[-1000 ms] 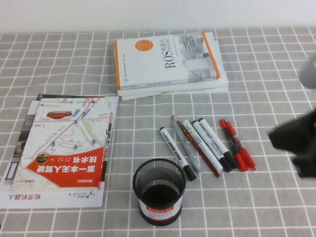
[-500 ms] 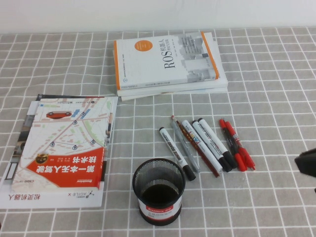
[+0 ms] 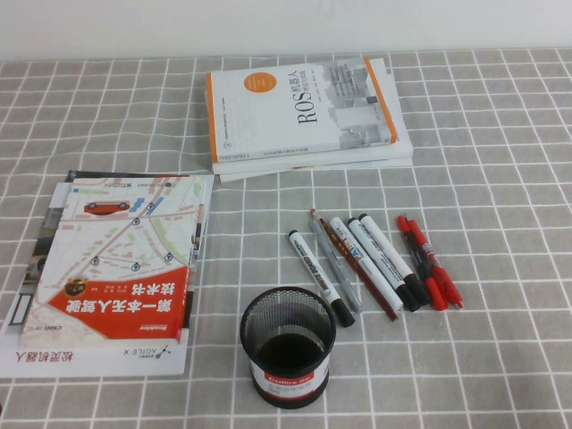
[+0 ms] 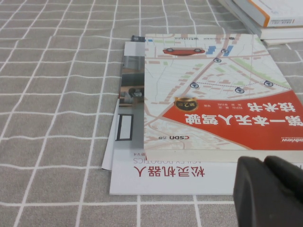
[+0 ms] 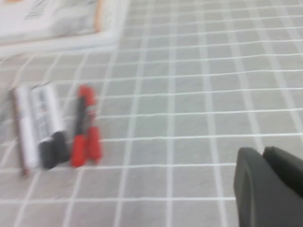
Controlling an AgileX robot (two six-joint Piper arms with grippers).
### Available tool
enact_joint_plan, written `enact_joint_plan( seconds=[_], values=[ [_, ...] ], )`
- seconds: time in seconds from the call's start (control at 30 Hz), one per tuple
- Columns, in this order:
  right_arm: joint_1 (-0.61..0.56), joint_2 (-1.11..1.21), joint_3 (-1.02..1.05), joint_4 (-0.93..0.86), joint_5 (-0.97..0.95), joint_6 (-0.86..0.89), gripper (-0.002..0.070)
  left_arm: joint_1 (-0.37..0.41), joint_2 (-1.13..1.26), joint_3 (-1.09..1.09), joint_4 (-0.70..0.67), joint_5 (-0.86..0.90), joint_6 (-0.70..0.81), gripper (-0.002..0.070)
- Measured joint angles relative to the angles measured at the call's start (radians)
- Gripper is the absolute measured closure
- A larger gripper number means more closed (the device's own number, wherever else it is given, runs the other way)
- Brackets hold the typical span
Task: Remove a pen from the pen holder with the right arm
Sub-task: 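Take a marker out of the pen holder and lay it on the table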
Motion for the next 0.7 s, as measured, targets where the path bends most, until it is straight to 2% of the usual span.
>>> enact_joint_plan(
  seconds=[0.13,0.57,0.7],
  values=[
    [-0.063,-0.114,0.069,0.012,-0.028,0.0,0.0689,0.0,0.0,0.0,0.0,0.0,0.0,0.0678],
    [-0.069,-0.374,0.104,0.009,0.113,0.0,0.0689,0.0,0.0,0.0,0.0,0.0,0.0,0.0678],
    [-0.069,-0.387,0.106,-0.017,0.182,0.0,0.0689,0.0,0.0,0.0,0.0,0.0,0.0,0.0678]
  ],
)
